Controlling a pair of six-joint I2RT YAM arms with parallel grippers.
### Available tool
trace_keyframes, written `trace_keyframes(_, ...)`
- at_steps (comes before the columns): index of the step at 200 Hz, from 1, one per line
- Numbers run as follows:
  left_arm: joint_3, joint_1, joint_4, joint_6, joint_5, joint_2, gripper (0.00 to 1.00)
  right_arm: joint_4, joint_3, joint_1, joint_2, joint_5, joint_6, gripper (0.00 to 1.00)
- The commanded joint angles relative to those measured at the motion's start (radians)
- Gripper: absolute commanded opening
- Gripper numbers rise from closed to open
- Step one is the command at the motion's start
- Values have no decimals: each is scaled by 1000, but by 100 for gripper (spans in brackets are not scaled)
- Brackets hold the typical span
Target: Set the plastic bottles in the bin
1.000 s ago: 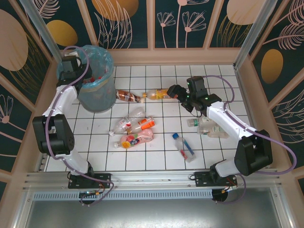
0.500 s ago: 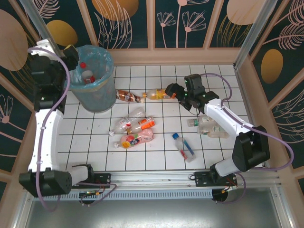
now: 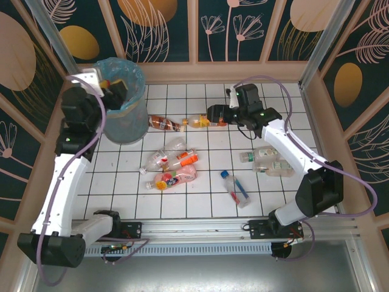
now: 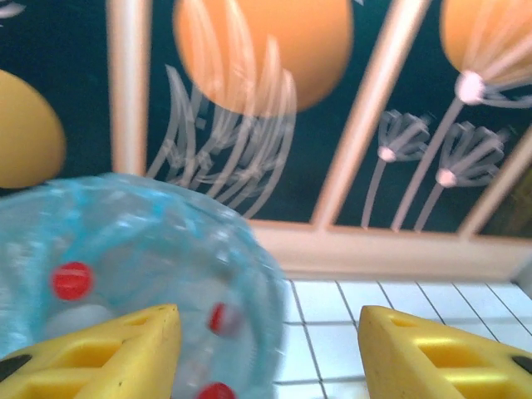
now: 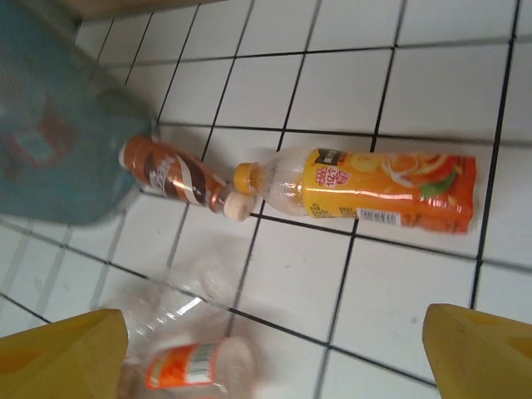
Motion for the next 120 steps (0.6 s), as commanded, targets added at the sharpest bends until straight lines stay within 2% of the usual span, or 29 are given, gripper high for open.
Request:
trace_keyframes(1, -60, -116, -20, 38, -53, -35, 58, 3, 21, 6, -37, -28, -310, 91)
trace_keyframes(30, -181, -322, 12, 41, -88, -36, 59, 109, -88, 16, -95, -81, -604, 94)
trace_keyframes(46, -229, -392, 28, 40, -77, -22, 59, 205, -202, 27, -146, -77, -793, 99)
trace_keyframes(63, -286, -426, 52, 36, -19, -15, 60, 296, -261, 25, -149, -54, -878, 99)
trace_keyframes(87, -344, -442, 75, 14, 74, -14, 60, 290, -217, 15, -60, -57, -961, 99)
trace_keyframes(120, -391, -449, 74, -16, 63, -44, 61, 204, -75, 12, 126, -6, -1053, 99)
